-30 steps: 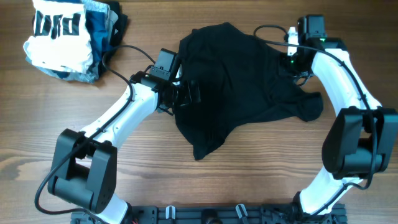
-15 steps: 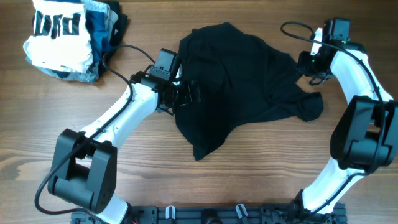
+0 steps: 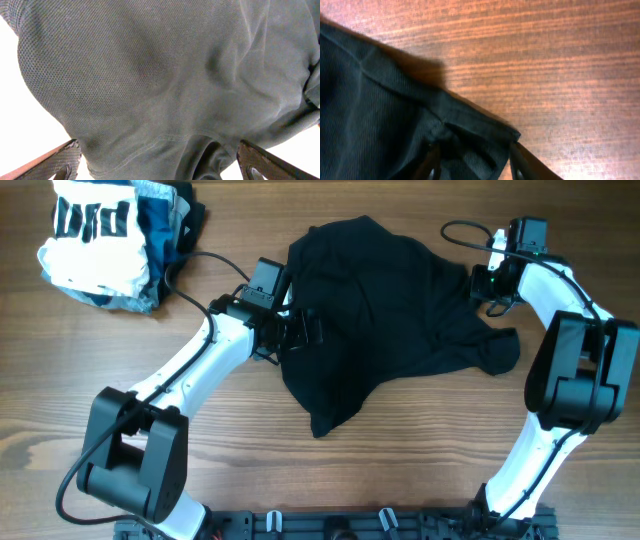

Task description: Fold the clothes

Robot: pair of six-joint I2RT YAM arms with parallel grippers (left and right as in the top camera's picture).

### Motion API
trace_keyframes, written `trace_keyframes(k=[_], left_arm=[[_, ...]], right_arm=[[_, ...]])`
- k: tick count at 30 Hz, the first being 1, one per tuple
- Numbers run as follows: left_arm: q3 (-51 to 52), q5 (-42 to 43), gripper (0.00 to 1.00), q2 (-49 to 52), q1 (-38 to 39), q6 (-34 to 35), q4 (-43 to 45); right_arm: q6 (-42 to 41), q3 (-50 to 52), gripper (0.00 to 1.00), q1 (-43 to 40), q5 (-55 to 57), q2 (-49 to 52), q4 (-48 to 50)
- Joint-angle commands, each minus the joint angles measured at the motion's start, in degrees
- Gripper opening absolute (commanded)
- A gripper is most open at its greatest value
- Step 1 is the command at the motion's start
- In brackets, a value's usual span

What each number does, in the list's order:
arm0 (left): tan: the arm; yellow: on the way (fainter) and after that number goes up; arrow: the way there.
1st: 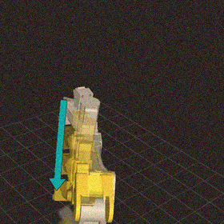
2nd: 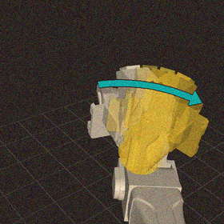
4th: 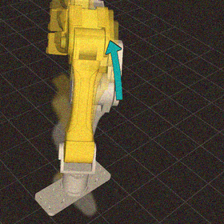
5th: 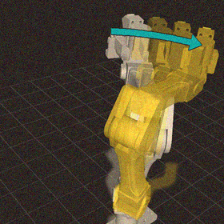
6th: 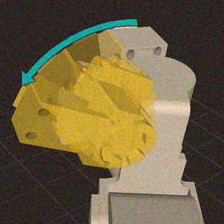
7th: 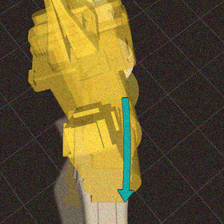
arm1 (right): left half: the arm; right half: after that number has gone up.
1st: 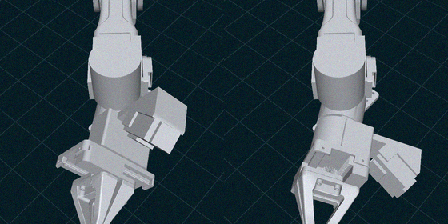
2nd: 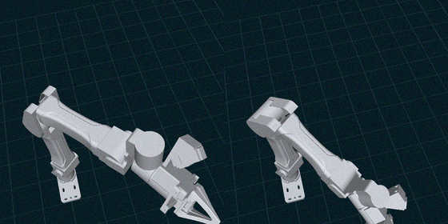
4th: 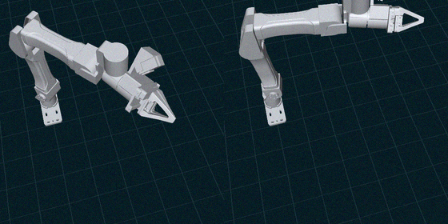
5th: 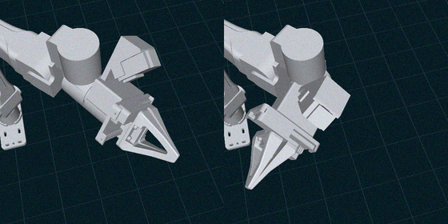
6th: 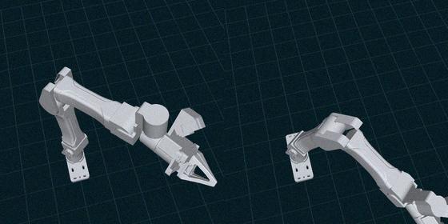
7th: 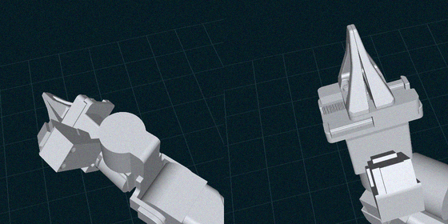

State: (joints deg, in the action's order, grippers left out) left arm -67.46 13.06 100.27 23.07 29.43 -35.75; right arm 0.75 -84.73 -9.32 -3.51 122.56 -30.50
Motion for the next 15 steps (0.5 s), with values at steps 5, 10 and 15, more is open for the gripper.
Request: trace_keyframes(k=[5, 10, 15], left_arm=[[-0.74, -0.96, 1.00, -0.94, -0.15, -0.68, 0.22], [-0.74, -0.96, 1.00, -0.94, -0.15, -0.66, 0.22], [-0.74, -0.96, 1.00, -0.94, -0.15, -0.66, 0.22]], right_arm=[[0.57, 0.48, 0.25, 0.13, -1.03, 1.86, 2.78], [0.57, 0.48, 0.04, 0.11, -0.96, 1.86, 4.24], [0.59, 0.48, 0.04, 0.11, -0.92, 1.86, 4.87]])
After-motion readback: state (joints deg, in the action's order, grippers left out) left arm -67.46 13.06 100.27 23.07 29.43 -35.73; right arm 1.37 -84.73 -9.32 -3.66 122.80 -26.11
